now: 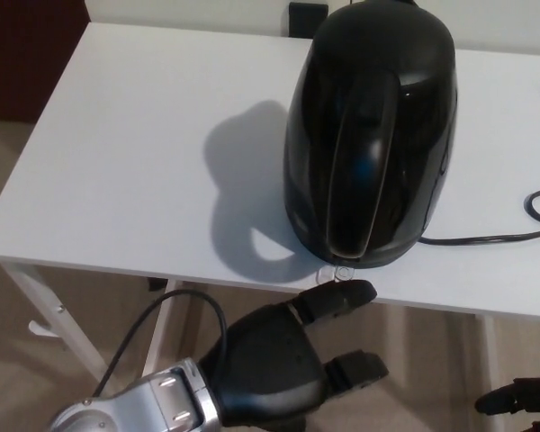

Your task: The robot walk towards a table in front and click the button on the base of the boilling pot using its left middle finger

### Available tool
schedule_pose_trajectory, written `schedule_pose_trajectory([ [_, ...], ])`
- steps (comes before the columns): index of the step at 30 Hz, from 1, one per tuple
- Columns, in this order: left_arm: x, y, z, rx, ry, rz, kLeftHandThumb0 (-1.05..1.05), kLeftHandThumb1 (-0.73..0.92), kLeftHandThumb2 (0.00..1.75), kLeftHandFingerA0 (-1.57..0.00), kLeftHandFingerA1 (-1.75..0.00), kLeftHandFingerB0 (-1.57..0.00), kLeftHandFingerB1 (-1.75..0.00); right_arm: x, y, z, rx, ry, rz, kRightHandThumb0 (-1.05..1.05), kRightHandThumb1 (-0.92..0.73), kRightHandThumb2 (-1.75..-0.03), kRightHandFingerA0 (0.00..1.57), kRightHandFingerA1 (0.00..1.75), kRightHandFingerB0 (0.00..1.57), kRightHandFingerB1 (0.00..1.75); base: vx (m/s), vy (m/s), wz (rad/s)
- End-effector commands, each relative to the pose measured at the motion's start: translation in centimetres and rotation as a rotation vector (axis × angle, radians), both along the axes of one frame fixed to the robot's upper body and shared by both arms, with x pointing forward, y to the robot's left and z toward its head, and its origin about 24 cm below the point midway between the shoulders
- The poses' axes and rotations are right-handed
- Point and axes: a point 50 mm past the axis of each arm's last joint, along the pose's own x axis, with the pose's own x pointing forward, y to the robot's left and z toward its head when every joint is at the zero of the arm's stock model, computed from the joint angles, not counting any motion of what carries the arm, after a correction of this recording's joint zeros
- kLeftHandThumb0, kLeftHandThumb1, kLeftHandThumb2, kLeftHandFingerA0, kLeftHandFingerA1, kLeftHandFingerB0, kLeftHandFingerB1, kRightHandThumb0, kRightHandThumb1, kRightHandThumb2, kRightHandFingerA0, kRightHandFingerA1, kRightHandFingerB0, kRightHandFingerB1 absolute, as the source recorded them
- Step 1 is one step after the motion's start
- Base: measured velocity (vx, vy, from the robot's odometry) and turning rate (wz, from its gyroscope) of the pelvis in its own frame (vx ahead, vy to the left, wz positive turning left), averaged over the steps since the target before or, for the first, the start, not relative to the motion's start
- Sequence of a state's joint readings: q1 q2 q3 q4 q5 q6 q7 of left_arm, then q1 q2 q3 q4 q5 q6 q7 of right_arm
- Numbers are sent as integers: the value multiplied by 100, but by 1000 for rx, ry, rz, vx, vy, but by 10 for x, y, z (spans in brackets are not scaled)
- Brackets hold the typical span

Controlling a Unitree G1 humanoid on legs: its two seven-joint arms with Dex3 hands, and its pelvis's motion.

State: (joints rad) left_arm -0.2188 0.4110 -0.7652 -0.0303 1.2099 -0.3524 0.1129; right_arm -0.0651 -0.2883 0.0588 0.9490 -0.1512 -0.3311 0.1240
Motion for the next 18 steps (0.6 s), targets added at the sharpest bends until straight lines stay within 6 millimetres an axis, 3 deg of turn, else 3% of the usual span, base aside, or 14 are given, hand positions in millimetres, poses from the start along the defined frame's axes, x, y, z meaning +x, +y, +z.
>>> schedule_pose_trajectory([
  [1,5,2,0,20,-7,17,-63,63,60,-28,-31,-25,-29,0,-5,2,0,2,-3,-36,-37,-53,101,59,87,57,0,0,0],
  [4,4,2,-1,17,-2,16,-63,63,59,-29,-31,-26,-29,0,-5,3,0,-2,5,-42,-29,-67,92,66,83,65,0,0,0],
  [5,4,2,-1,10,-9,13,-63,63,59,-30,-31,-27,-29,0,-5,3,10,6,-2,-33,-37,-52,98,57,87,55,0,0,0],
  [15,4,5,-5,7,9,43,-62,63,59,-30,-31,-28,-29,-1,-5,3,11,6,10,-35,-38,-53,100,58,86,56,0,0,0],
  [16,4,5,-6,1,9,46,-62,63,59,-31,-31,-29,-29,-1,-5,3,8,6,10,-41,-28,-67,92,66,83,65,0,0,0],
  [18,5,5,-7,-4,6,48,-61,61,59,-32,-32,-29,-30,-2,-5,3,13,4,5,-43,-28,-68,92,66,83,65,0,0,0],
])
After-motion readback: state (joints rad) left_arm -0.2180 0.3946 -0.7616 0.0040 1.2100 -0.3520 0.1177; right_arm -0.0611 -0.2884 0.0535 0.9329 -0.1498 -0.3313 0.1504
